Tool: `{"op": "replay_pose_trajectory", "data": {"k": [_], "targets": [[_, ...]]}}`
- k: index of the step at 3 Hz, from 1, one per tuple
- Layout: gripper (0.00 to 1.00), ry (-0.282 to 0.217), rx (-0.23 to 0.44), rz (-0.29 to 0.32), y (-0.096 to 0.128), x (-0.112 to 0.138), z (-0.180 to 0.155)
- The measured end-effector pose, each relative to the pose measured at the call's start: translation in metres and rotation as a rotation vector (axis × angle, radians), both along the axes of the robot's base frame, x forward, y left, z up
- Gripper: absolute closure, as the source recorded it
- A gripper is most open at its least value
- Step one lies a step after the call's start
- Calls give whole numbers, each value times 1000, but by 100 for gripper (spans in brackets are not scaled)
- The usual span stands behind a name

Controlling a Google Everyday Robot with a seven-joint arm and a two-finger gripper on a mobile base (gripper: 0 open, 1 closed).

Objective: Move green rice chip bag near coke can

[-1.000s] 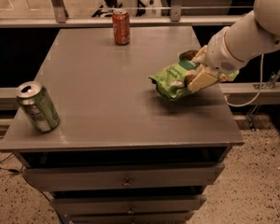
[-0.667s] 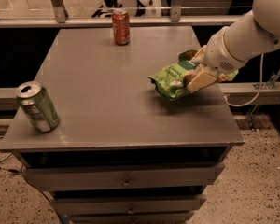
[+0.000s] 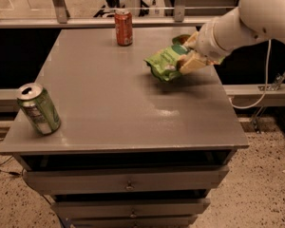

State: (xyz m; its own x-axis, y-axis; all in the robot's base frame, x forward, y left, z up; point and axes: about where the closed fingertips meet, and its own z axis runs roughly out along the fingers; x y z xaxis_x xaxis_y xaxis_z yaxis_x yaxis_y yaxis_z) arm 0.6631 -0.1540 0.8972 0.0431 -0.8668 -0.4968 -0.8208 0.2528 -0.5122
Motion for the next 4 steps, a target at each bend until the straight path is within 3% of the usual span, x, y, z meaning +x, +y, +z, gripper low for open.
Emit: {"op": "replay_pose_trajectory", "data": {"k": [1,2,4], "targets": [[100,-97,11,12,6,68,11],[100,-170,21,2,7,121,24],[100,-198,64,-13,11,173,22]]}}
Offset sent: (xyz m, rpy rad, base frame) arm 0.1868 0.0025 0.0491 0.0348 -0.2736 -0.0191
